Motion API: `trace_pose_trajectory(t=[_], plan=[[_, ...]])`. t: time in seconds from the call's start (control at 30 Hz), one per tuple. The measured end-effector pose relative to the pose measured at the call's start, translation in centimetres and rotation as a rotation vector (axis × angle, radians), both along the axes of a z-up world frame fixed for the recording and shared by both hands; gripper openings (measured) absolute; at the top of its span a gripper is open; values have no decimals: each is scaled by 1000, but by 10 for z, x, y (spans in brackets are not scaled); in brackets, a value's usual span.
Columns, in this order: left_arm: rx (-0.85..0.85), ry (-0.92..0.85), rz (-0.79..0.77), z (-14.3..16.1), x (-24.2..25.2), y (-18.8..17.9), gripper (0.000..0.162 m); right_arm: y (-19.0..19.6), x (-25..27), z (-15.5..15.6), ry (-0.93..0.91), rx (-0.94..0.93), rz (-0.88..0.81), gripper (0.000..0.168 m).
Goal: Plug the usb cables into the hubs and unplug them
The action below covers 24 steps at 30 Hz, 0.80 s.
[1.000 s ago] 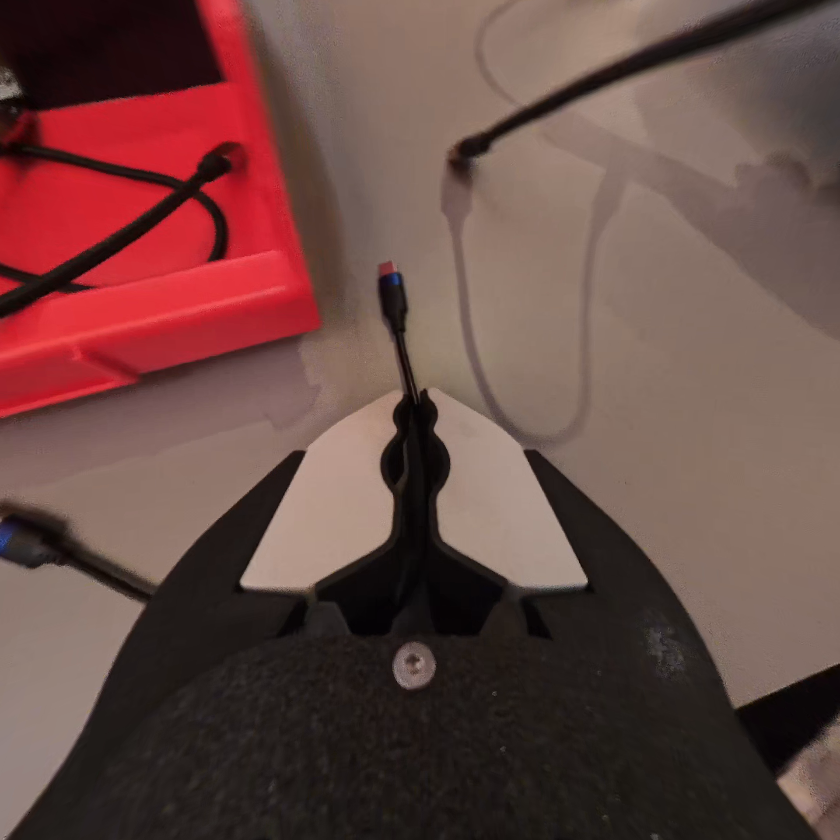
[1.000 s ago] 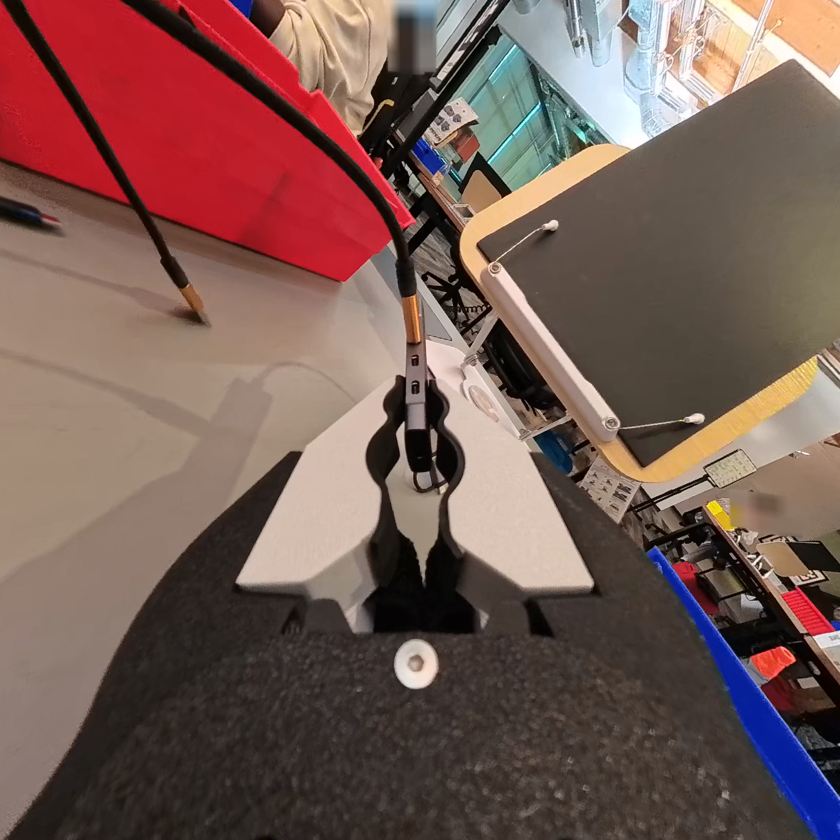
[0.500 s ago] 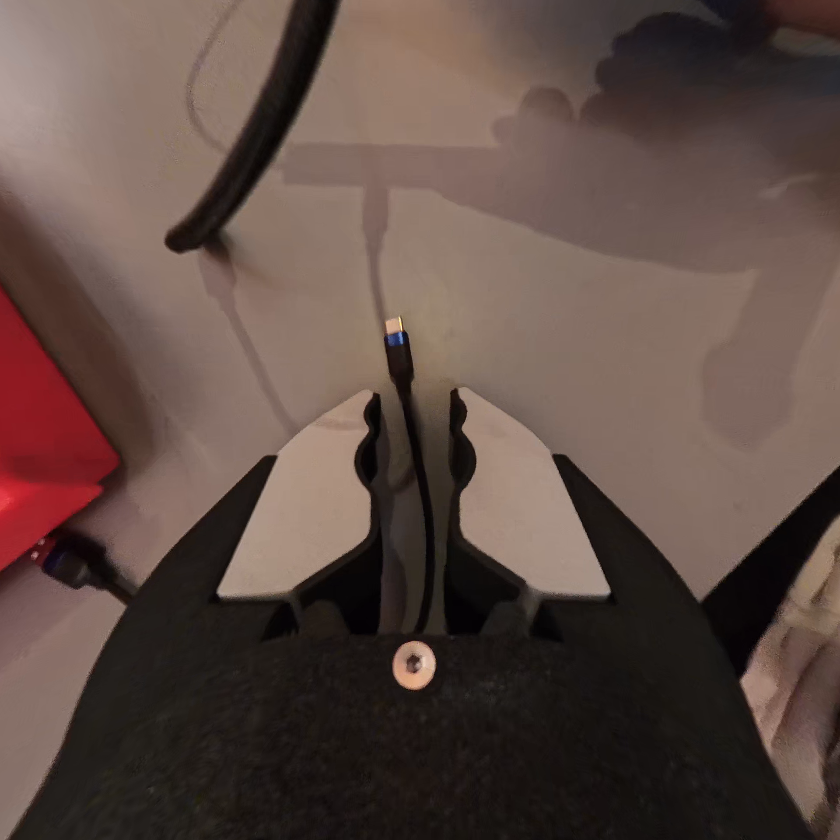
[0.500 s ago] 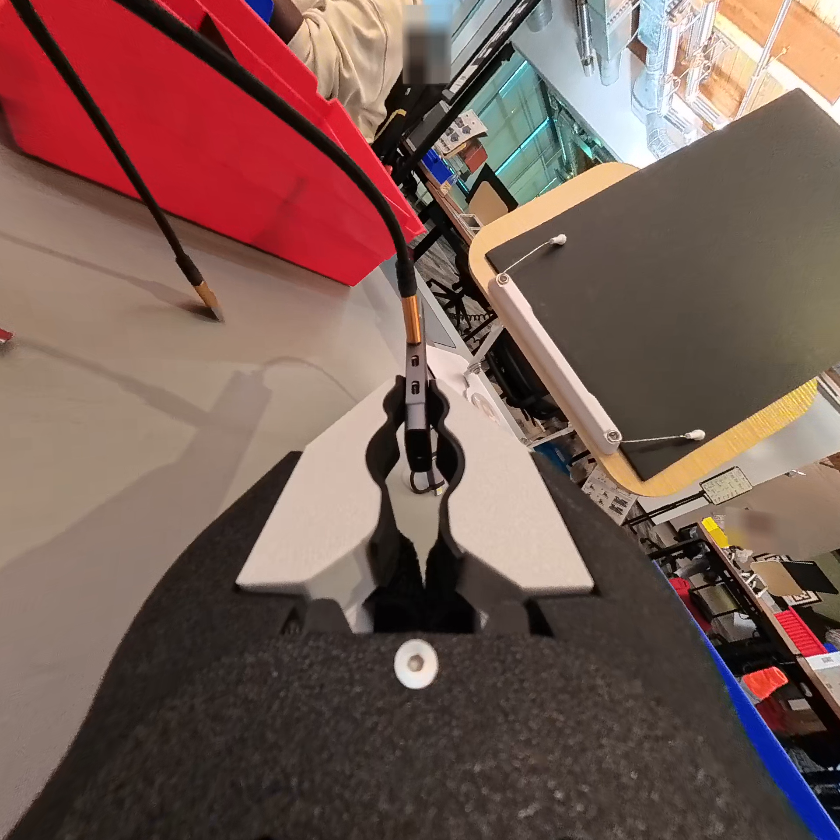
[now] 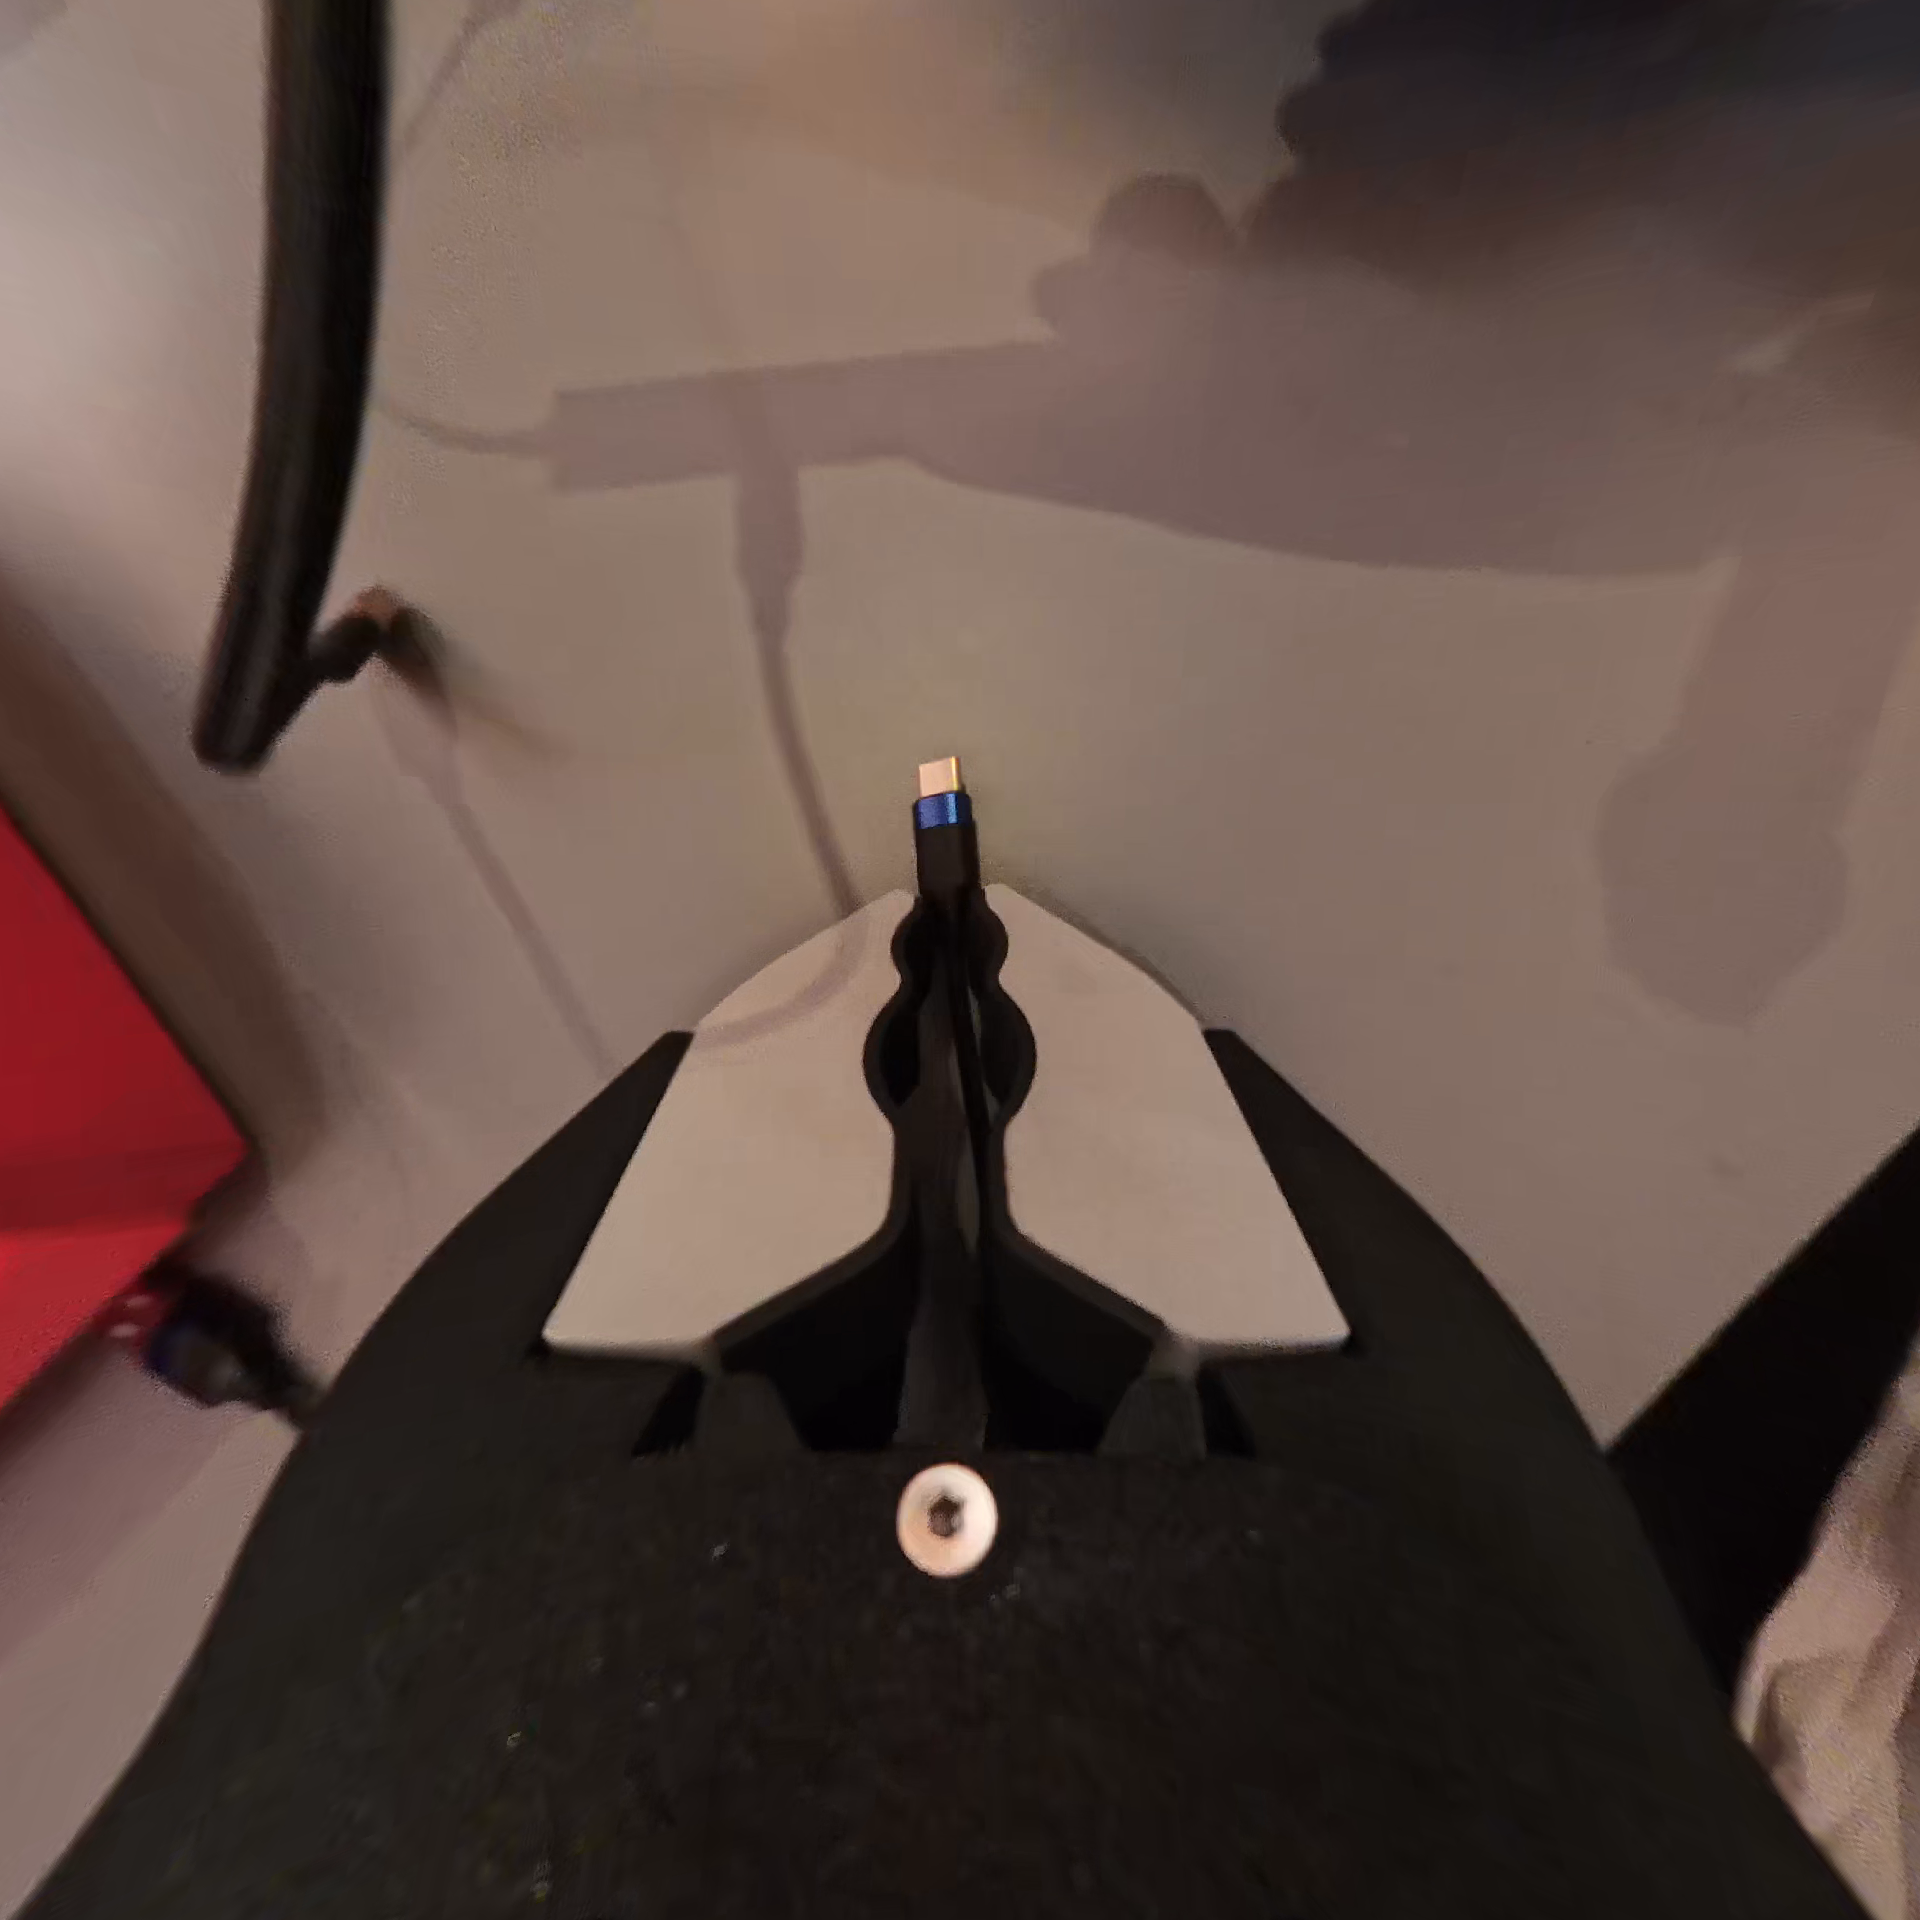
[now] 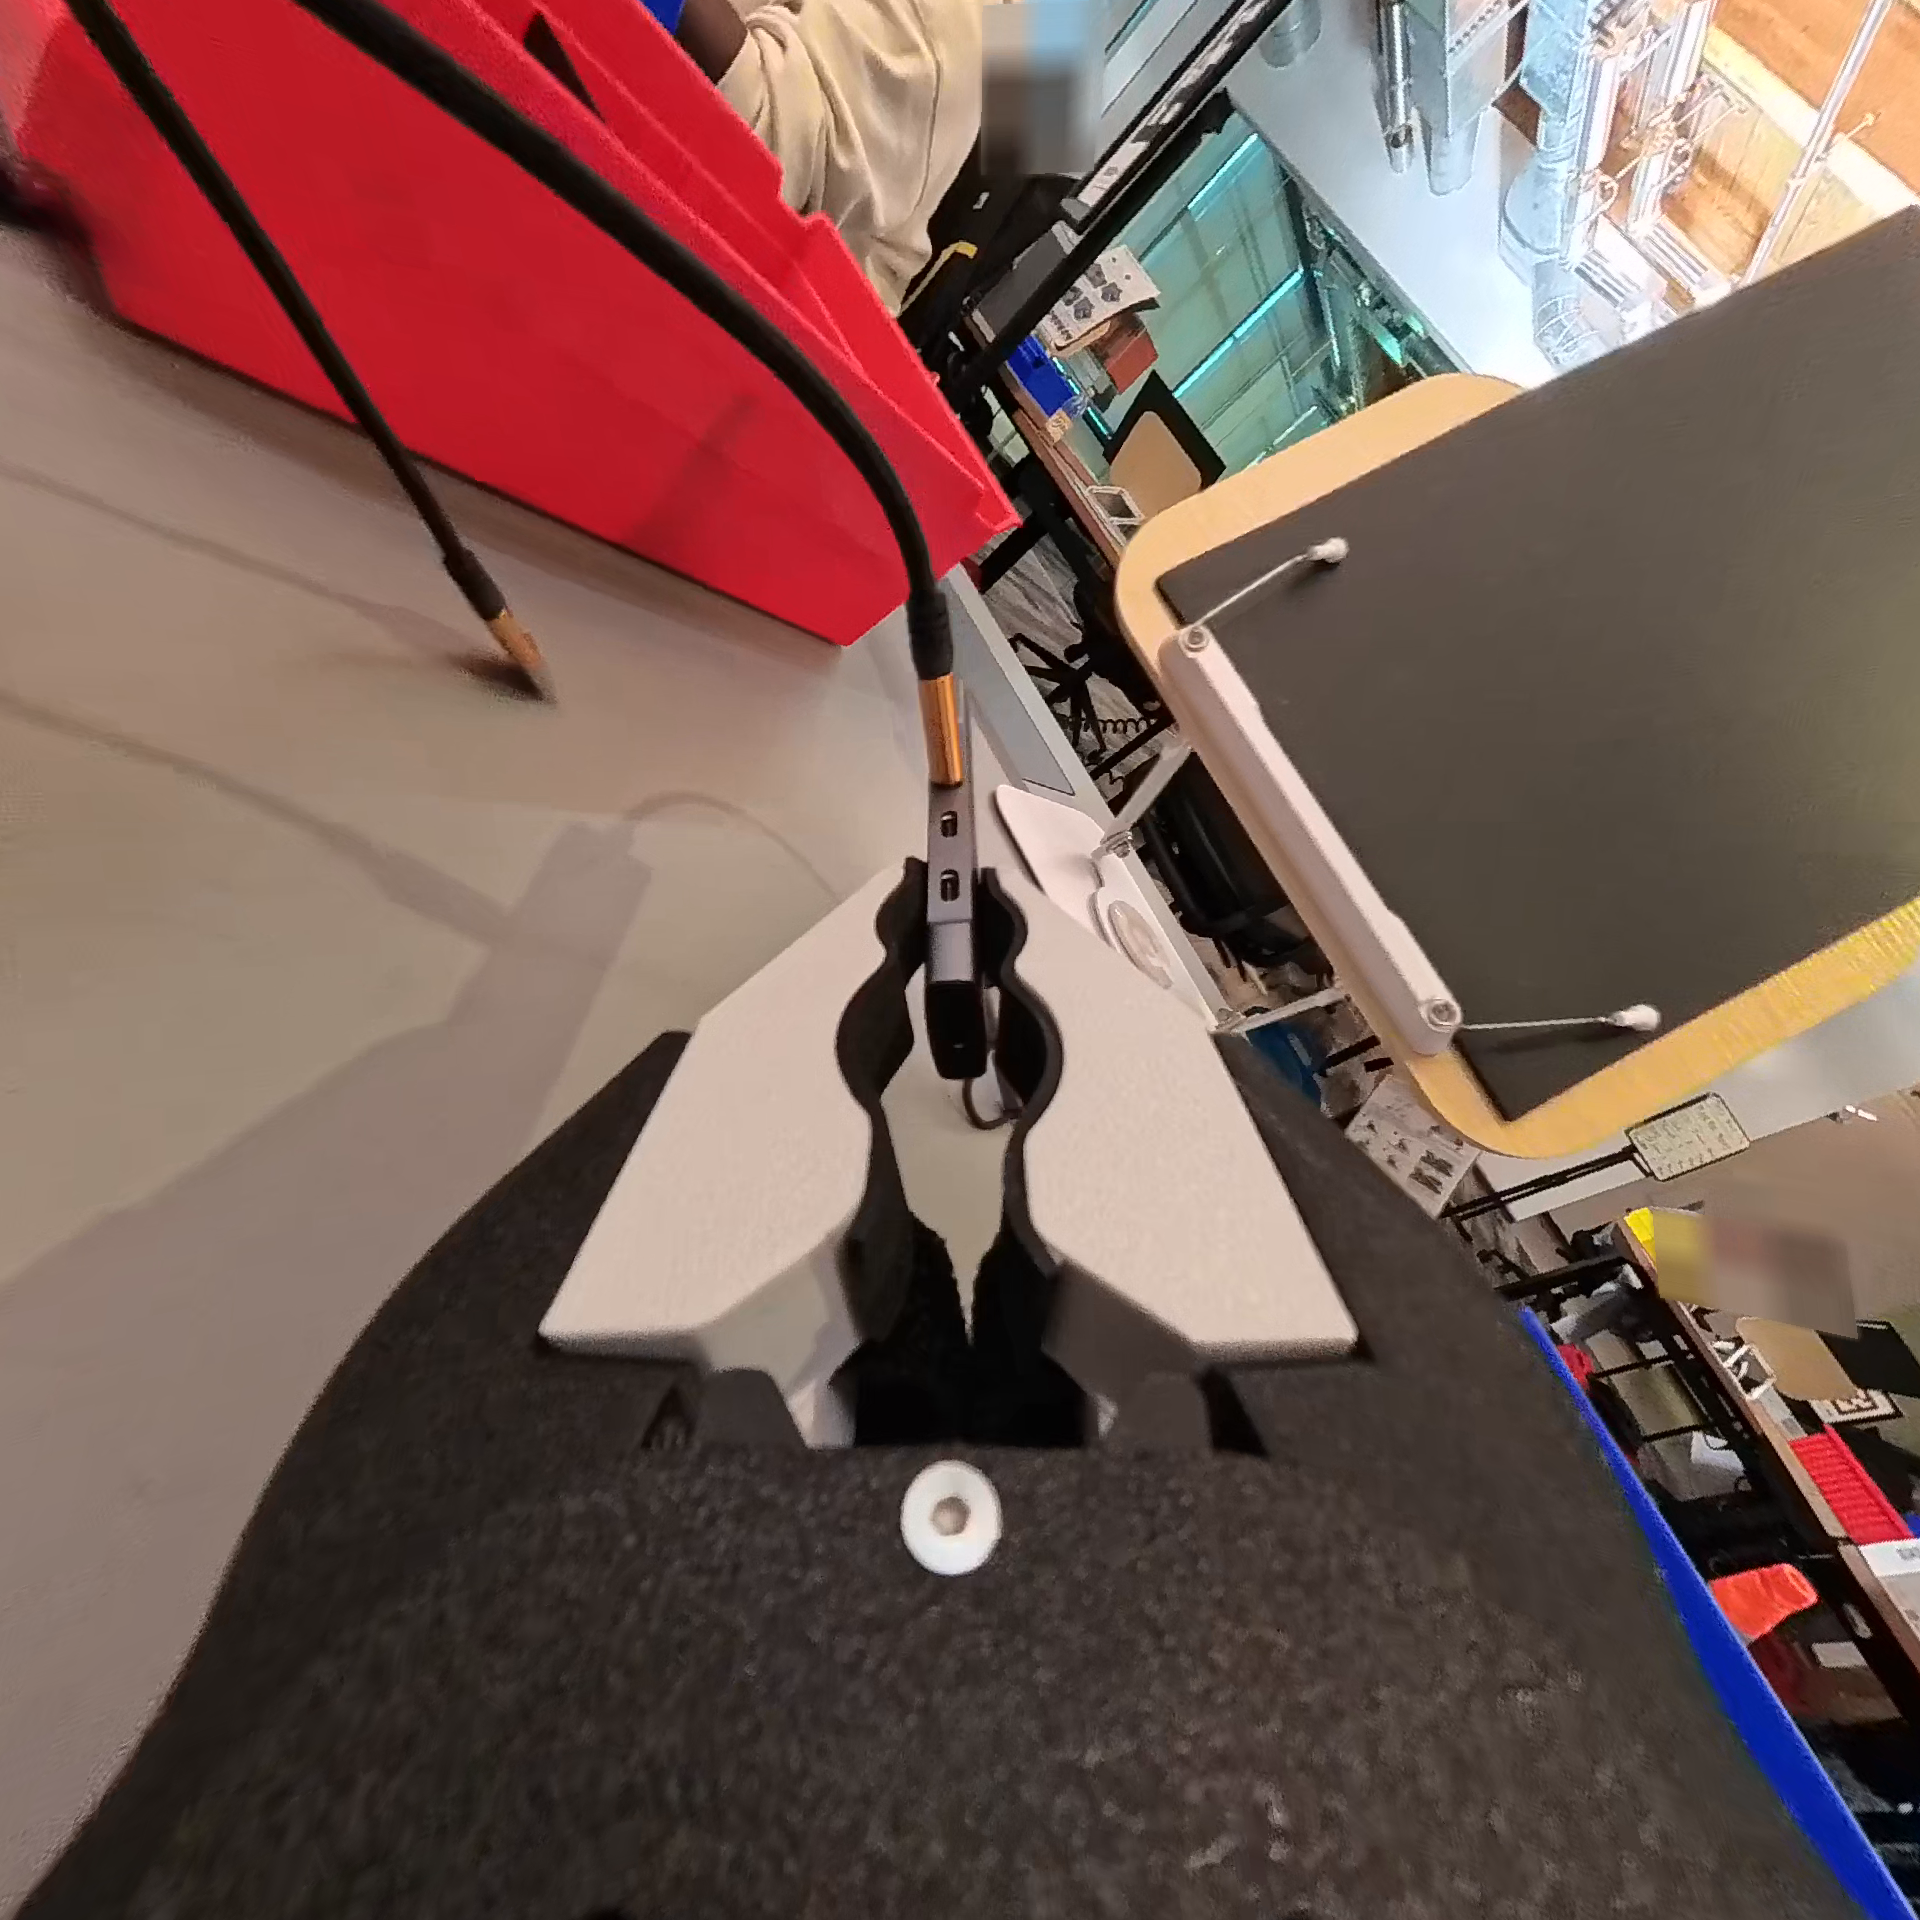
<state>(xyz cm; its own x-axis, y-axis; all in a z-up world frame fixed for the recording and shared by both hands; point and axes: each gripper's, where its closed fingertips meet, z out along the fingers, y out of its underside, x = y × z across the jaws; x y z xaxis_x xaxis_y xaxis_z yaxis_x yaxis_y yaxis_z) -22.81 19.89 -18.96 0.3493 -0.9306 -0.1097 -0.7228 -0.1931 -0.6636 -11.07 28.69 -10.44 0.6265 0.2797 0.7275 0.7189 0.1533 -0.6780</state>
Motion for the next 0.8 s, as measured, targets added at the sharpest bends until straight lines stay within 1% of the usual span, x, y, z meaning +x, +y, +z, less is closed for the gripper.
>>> trace_pose_trajectory(t=[0.03, 0.1, 0.17, 0.2, 0.23, 0.27, 0.3, 0.37, 0.43, 0.5, 0.63, 0.7, 0.8], plan=[[42, 5, -62, 13, 2, -8, 6, 0, -1, -2, -18, -2, 7, 8], [153, 13, -155, 56, 5, -20, 6, -2, -5, -5, -61, -4, 20, 7], [212, -4, -227, 107, 11, -28, 6, -4, -9, -8, -99, -7, 40, 8], [209, -21, -261, 129, 15, -30, 6, -5, -11, -9, -118, -9, 53, 7], [185, -19, -291, 143, 18, -30, 6, -7, -14, -11, -134, -9, 69, 7], [182, 4, -297, 152, 22, -22, 6, -9, -16, -11, -147, -3, 80, 7], [201, 56, -288, 155, 25, -8, 5, -10, -18, -10, -159, 4, 88, 7], [185, 215, -282, 140, 30, 15, 6, -12, -20, -11, -183, 8, 91, 7], [114, 290, -301, 120, 42, 20, 6, -12, -21, -14, -205, -1, 88, 7], [92, 330, -296, 104, 53, 24, 6, -13, -23, -17, -221, -10, 90, 7], [91, 362, -246, 85, 65, 37, 6, -15, -26, -19, -238, -18, 91, 8], [66, 373, -248, 76, 67, 38, 6, -15, -26, -21, -243, -25, 91, 7], [59, 381, -246, 70, 69, 39, 6, -13, -24, -24, -258, -35, 80, 7]])
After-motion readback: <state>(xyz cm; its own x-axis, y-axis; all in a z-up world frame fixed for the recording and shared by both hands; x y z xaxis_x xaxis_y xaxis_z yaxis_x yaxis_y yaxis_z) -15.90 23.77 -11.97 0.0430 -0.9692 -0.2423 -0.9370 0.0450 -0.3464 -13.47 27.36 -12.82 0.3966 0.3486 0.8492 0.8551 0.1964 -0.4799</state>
